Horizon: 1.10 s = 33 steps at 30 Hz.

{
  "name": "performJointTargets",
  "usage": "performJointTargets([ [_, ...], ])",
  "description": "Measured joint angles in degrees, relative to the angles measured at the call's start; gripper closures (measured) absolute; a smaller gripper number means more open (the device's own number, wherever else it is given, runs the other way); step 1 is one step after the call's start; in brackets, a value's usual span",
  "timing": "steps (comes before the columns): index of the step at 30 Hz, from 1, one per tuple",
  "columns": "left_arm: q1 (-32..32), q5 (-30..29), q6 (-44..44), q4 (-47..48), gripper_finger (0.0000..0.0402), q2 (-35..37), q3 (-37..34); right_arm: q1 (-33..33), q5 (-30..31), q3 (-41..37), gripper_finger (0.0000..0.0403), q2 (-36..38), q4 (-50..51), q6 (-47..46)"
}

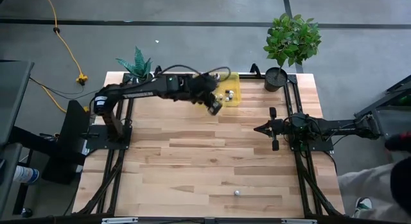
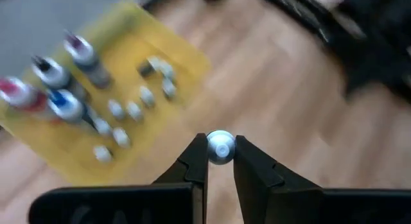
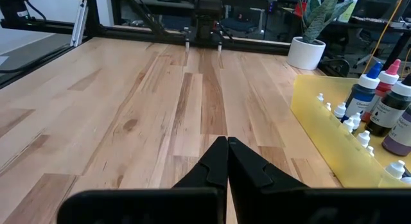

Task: Pick & Place food coloring
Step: Put the small green food coloring bottle into the yellow bin

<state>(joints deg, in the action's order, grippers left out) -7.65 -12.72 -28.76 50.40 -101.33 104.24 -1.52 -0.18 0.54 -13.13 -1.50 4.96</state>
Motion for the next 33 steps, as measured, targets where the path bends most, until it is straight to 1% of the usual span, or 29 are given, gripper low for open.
performJointTargets([
  [1,-0.9,-1.2,0.0,-1.6,0.0362,-0.6,0.0,0.0,0.0,0.0,0.0402,0.0,0.0,0.0],
  [3,-2.8,-1.7,0.0,-3.1,0.0362,-1.9,-0.1,0.0,0.0,0.0,0.0402,0.0,0.0,0.0],
  [5,-4.3,-1.6,0.0,-7.3,0.0362,-3.5,-0.1,0.0,0.0,0.0,0.0402,0.0,0.0,0.0],
  [9,-7.2,0.1,-1.0,-12.7,0.0362,-6.5,-0.1,0.0,0.0,0.0,0.0402,0.0,0.0,0.0],
  [11,-8.6,0.1,-2.5,-13.9,0.0362,-7.8,-0.2,0.0,0.0,0.0,0.0402,0.0,0.0,0.0],
  [13,-9.6,-1.1,-4.0,-15.3,0.0362,-9.8,1.6,0.0,0.0,0.0,0.0402,0.0,0.0,0.0],
  [16,-10.8,-2.4,-4.5,-12.2,0.0362,-14.1,6.9,0.0,0.0,0.0,0.0402,0.0,0.0,0.0],
  [23,-11.5,-3.0,-4.4,-1.0,0.0362,-27.8,26.2,0.0,0.0,0.0,0.0402,0.0,0.0,0.0],
  [25,-11.5,-2.9,-3.7,-0.1,0.0362,-31.4,30.8,0.0,0.0,0.0,0.0402,0.0,0.0,0.0],
  [28,-11.5,-2.6,-3.0,-3.4,0.0362,-32.6,29.1,0.0,0.0,0.0,0.0402,0.0,0.0,0.0],
  [31,-11.5,-2.9,-3.4,-3.9,0.0362,-33.9,29.2,0.0,0.1,0.0,0.0402,0.0,0.0,0.0],
  [33,-11.5,-3.1,-3.5,-1.7,0.0362,-34.2,29.0,0.0,0.1,0.0,0.0402,0.0,0.0,0.0],
])
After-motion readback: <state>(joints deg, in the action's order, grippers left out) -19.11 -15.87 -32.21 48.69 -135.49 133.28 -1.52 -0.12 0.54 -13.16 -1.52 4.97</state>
